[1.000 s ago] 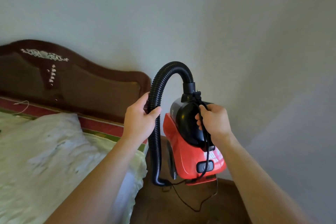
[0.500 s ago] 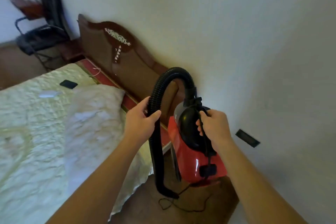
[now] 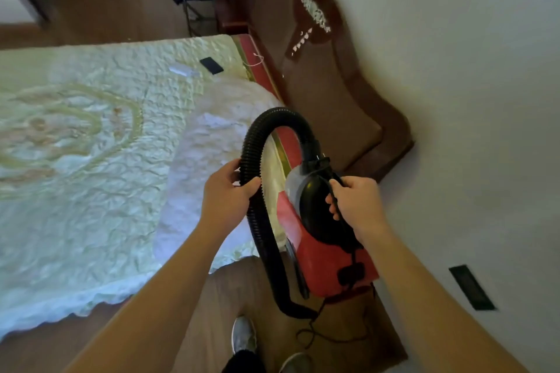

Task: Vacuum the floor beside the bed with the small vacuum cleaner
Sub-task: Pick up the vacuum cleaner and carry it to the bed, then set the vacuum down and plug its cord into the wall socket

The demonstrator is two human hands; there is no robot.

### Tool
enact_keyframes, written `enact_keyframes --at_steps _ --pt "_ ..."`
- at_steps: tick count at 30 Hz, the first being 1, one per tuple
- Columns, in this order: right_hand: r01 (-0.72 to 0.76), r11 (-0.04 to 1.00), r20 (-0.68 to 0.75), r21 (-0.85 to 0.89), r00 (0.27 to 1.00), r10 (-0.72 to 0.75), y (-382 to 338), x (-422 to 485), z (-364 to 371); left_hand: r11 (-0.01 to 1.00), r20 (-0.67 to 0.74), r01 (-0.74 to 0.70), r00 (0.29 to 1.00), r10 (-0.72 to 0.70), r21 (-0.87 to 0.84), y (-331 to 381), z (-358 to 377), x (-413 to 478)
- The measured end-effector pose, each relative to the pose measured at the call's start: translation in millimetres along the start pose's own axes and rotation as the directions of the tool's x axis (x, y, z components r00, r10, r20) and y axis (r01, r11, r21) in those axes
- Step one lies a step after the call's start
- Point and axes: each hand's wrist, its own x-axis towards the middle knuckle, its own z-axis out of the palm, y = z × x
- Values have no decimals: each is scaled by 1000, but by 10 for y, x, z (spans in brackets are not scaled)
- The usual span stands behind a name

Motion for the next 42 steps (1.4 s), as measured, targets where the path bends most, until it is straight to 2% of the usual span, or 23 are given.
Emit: enact_keyframes --at_steps 8,12,18,24,33,38,42 --pt "88 975 261 -204 965 -32 29 221 780 964 -152 221 958 -243 -149 -612 -605 55" --pt "111 963 365 -246 931 -14 112 299 1004 940 -193 303 924 -330 -156 -890 -660 -47" --pt "124 942 512 -313 857 58 476 462 1118 890 -290 414 843 -454 -189 -1169 -502 -284" --pt "255 875 644 -411 761 80 965 652 1074 812 -366 521 724 -584 -264 -1467 -143 -657" --pt "435 725 726 -534 676 129 1586 900 1120 642 -289 638 576 -764 -425 -2177 296 -911" --pt "502 635 738 -587 653 166 2144 1182 1359 619 -280 662 554 -784 -423 -2837 535 -774" --pt "520 615 742 -593 649 167 2761 1409 1672 610 -285 673 541 -791 -418 -3482 738 -613"
